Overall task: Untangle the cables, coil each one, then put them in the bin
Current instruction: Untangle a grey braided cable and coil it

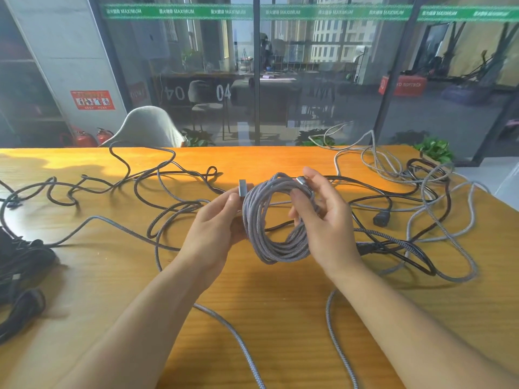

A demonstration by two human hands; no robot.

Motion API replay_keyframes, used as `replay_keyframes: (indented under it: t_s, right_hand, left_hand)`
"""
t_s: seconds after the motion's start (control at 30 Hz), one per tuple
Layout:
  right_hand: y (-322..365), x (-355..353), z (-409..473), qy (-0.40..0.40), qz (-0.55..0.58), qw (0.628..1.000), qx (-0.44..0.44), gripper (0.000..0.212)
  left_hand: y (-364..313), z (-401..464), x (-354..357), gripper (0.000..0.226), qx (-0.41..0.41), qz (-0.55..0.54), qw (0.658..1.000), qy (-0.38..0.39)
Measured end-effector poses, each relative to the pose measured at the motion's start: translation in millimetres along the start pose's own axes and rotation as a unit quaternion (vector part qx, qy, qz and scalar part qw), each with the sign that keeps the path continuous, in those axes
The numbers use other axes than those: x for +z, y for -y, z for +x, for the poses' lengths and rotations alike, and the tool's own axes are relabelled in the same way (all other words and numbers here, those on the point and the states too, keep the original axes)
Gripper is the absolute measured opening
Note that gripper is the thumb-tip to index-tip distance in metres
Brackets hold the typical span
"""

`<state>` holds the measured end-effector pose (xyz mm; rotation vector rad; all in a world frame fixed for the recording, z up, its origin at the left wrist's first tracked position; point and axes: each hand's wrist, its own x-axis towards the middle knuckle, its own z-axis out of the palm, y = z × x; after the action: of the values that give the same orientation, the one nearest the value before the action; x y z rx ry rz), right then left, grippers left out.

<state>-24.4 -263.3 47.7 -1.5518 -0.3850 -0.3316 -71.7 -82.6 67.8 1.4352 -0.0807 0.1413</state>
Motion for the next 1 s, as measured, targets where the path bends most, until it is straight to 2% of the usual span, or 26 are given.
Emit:
replay_keyframes:
  t_s: [0.2, 0.3, 0.43, 0.47, 0.57, 0.6, 0.67, 0.77, 0.8, 0.93, 1.0]
  right_hand:
    - [6, 1, -3, 0.029, 0.003, 0.999, -0.021, 0.053]
    - [4, 2, -3, 0.034, -0.018, 0.999, -0.019, 0.055]
    - [2, -1, 0, 0.024, -0.021, 0.999, -0.014, 0.055]
    - [1, -2, 1, 0.020, -0.021, 0.999, -0.015, 0.054]
    - [-3, -2, 2, 0.003, -0.032, 0.999, -0.019, 0.051]
    - [-4, -2, 3, -0.002, -0.037, 0.999, -0.020, 0.050]
    - [-6, -1, 2, -0.007, -0.049, 0.999, -0.022, 0.051]
    - [-8, 0, 4, -0.011, -0.057, 0.998, -0.030, 0.053]
    - [-9, 0, 5, -0.009, -0.057, 0.998, -0.030, 0.051]
    - [-12, 0, 7, 0.030, -0.069, 0.997, -0.016, 0.054]
    - [-11, 1, 7, 0.068, -0.064, 0.996, 0.003, 0.060]
  left_hand:
    - [3, 2, -6, 0.014, -0.001, 0.069, 0.997, -0.035]
    - [5, 5, -11, 0.018, -0.021, 0.090, 0.996, 0.009]
    - [3, 3, -7, 0.021, -0.046, 0.043, 0.997, 0.052]
    - [2, 3, -5, 0.031, -0.060, 0.025, 0.996, 0.058]
    - [-3, 5, -5, 0.082, -0.100, -0.011, 0.991, 0.086]
    - [-5, 5, -4, 0.087, -0.099, -0.010, 0.991, 0.094]
    - [-5, 2, -2, 0.072, -0.067, 0.039, 0.992, 0.096]
    - [-4, -5, 3, 0.017, 0.002, 0.109, 0.988, 0.105]
    - [-4, -5, 4, 0.010, 0.004, 0.097, 0.991, 0.092]
    - [1, -2, 2, 0.007, 0.004, 0.055, 0.997, 0.047]
    - [2, -1, 2, 0.017, -0.003, 0.019, 1.000, 0.021]
